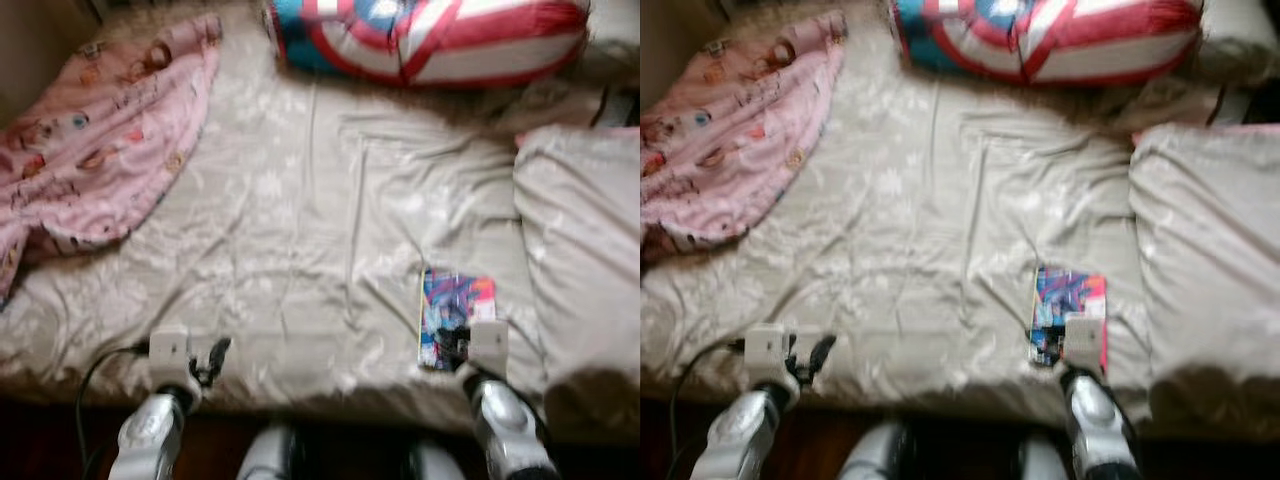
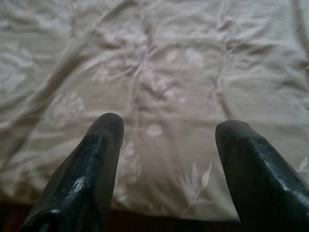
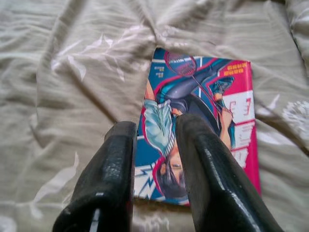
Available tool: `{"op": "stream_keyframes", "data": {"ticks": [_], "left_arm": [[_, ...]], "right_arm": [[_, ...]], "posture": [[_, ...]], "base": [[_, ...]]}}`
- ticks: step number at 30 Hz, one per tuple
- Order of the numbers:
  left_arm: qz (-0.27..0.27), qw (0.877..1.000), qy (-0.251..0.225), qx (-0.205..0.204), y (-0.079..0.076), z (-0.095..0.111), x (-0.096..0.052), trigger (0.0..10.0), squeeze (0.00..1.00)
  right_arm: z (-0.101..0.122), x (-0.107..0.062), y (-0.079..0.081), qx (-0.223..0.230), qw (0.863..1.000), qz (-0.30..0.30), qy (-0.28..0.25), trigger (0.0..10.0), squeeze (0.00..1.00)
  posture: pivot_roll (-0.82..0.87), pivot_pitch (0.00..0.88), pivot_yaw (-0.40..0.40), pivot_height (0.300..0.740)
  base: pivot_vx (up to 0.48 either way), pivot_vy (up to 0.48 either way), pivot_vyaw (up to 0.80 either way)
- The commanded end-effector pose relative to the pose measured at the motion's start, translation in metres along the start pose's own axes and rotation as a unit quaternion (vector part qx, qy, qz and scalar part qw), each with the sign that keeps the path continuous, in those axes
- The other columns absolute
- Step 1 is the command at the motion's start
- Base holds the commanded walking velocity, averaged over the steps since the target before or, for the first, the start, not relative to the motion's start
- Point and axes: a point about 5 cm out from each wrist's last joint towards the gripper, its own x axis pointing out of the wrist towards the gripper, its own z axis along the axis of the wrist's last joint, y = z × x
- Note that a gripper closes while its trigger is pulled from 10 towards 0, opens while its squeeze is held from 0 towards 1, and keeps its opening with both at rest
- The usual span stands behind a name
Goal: Clean up the room
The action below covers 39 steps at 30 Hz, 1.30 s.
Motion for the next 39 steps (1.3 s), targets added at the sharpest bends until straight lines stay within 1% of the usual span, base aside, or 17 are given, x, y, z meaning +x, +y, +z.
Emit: {"op": "stream_keyframes", "data": {"ticks": [1, 2, 3, 4, 5, 6, 9, 11, 12, 16, 17, 21, 28, 32, 35, 37, 39], "left_arm": [[0.023, 0.998, 0.05, 0.002, 0.011, -0.024, -0.008, 10.0, 0.0], [0.023, 0.998, 0.05, 0.002, 0.011, -0.024, -0.008, 10.0, 0.0], [0.031, 0.996, 0.081, -0.004, 0.013, -0.037, -0.01, 10.0, 0.0], [0.035, 0.994, 0.108, -0.009, 0.012, -0.048, -0.012, 10.0, 0.0], [0.035, 0.994, 0.108, -0.009, 0.012, -0.048, -0.012, 10.0, 0.0], [0.04, 0.99, 0.138, -0.012, 0.01, -0.06, -0.015, 10.0, 0.0], [0.041, 0.985, 0.167, -0.012, 0.008, -0.072, -0.02, 10.0, 0.0], [0.044, 0.979, 0.198, -0.006, 0.004, -0.084, -0.026, 10.0, 0.0], [0.053, 0.974, 0.221, -0.007, 0.002, -0.093, -0.031, 10.0, 0.0], [0.062, 0.968, 0.241, -0.01, 0.0, -0.101, -0.035, 10.0, 0.0], [0.062, 0.965, 0.254, -0.005, -0.002, -0.105, -0.037, 10.0, 0.0], [0.06, 0.964, 0.258, -0.002, -0.006, -0.107, -0.038, 10.0, 0.0], [0.071, 0.963, 0.259, -0.008, -0.006, -0.107, -0.038, 10.0, 0.0], [0.089, 0.956, 0.278, -0.019, -0.003, -0.116, -0.047, 10.0, 0.0], [0.103, 0.952, 0.288, -0.028, -0.002, -0.121, -0.052, 10.0, 0.0], [0.1, 0.955, 0.279, -0.029, -0.002, -0.119, -0.05, 10.0, 0.0], [0.095, 0.957, 0.273, -0.029, -0.003, -0.117, -0.049, 10.0, 0.0]], "right_arm": [[-0.026, -0.01, -0.002, -0.004, 0.999, -0.005, 0.053, 10.0, 0.0], [-0.026, -0.01, -0.002, -0.004, 0.999, -0.005, 0.053, 10.0, 0.0], [-0.038, -0.015, -0.003, -0.009, 0.997, -0.012, 0.082, 10.0, 0.0], [-0.046, -0.019, -0.004, 0.012, 0.995, -0.017, 0.095, 10.0, 0.0], [-0.046, -0.019, -0.004, 0.012, 0.995, -0.017, 0.095, 10.0, 0.0], [-0.056, -0.024, -0.006, 0.014, 0.993, -0.022, 0.119, 10.0, 0.0], [-0.067, -0.031, -0.008, 0.02, 0.988, -0.03, 0.148, 10.0, 0.0], [-0.081, -0.039, -0.01, 0.023, 0.982, -0.04, 0.184, 10.0, 0.0], [-0.093, -0.047, -0.011, 0.023, 0.975, -0.052, 0.213, 10.0, 0.0], [-0.1, -0.052, -0.009, 0.036, 0.971, -0.061, 0.226, 10.0, 0.0], [-0.102, -0.053, -0.005, 0.044, 0.971, -0.063, 0.228, 10.0, 0.0], [-0.105, -0.055, 0.001, 0.039, 0.97, -0.053, 0.233, 10.0, 0.0], [-0.11, -0.06, 0.001, 0.032, 0.968, -0.051, 0.245, 10.0, 0.0], [-0.115, -0.066, -0.006, 0.035, 0.966, -0.063, 0.25, 10.0, 0.0], [-0.116, -0.068, -0.008, 0.024, 0.966, -0.062, 0.251, 10.0, 0.0], [-0.118, -0.069, -0.007, 0.01, 0.965, -0.056, 0.258, 10.0, 0.0], [-0.119, -0.069, -0.006, 0.018, 0.964, -0.056, 0.26, 10.0, 0.0]], "posture": [[0.01, 0.169, 0.05, 0.74], [0.01, 0.169, 0.05, 0.74], [0.01, 0.155, 0.046, 0.74], [0.01, 0.144, 0.041, 0.74], [0.01, 0.144, 0.041, 0.74], [0.0, 0.129, 0.035, 0.74], [0.0, 0.117, 0.03, 0.74], [0.0, 0.092, 0.018, 0.74], [0.01, 0.084, 0.014, 0.74], [0.02, 0.076, 0.009, 0.74], [0.02, 0.065, 0.008, 0.74], [0.0, 0.058, 0.013, 0.74], [0.01, 0.058, 0.011, 0.74], [0.01, 0.058, 0.012, 0.74], [0.01, 0.058, 0.012, 0.74], [0.01, 0.104, 0.014, 0.74], [0.02, 0.122, 0.014, 0.74]], "base": [[0.0, 0.0, 0.0], [0.0, 0.0, 0.0], [0.0, 0.0, 0.0], [0.0, 0.0, 0.0], [0.0, 0.0, 0.0], [0.0, 0.0, 0.0], [0.0, 0.0, 0.0], [0.0, 0.0, 0.0], [0.0, 0.0, 0.0], [0.0, 0.0, 0.0], [0.0, 0.0, 0.0], [0.0, 0.0, 0.0], [0.0, 0.0, 0.0], [0.0, 0.0, 0.0], [0.0, 0.0, 0.0], [0.0, 0.0, 0.8], [0.0, 0.0, 0.8]]}}
